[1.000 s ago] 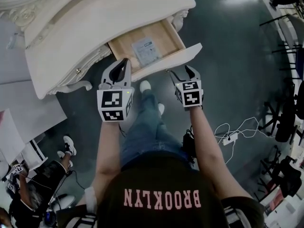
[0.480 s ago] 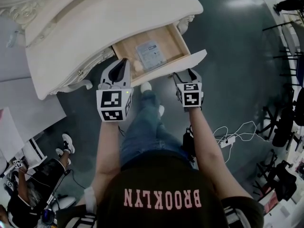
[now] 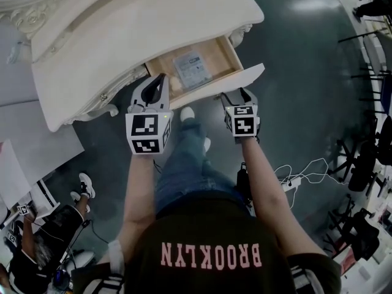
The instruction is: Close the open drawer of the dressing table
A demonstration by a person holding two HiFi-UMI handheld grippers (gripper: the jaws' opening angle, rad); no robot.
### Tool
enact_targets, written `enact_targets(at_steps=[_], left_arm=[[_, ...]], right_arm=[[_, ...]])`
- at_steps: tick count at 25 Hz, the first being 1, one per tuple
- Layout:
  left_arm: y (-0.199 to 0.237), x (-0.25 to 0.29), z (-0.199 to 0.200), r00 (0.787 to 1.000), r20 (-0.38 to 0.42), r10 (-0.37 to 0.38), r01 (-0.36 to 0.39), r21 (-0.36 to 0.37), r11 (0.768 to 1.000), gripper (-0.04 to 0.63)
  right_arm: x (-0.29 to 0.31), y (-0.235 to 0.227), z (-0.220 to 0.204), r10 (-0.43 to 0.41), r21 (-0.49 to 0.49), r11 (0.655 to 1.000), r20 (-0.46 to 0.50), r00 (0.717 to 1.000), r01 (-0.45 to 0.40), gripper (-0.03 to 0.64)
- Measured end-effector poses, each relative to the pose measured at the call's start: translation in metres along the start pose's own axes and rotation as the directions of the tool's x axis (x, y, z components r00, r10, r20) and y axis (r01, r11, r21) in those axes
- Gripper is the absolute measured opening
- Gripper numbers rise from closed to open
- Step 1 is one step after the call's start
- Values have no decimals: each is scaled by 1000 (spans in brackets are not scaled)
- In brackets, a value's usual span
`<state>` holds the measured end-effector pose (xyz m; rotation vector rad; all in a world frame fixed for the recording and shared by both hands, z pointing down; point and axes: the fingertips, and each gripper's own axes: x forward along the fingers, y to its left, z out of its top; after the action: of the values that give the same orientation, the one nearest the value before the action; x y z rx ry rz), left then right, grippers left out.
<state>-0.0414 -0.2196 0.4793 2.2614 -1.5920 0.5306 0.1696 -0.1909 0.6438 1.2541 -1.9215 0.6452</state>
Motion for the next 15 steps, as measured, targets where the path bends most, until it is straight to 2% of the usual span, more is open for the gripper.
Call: enact_targets(at_steps=[15], left_arm=[[27, 12, 15, 1000, 12, 22, -22, -30, 999, 9]], right_arm=[[18, 2, 26, 4, 0, 1000, -28, 1000, -4, 259]])
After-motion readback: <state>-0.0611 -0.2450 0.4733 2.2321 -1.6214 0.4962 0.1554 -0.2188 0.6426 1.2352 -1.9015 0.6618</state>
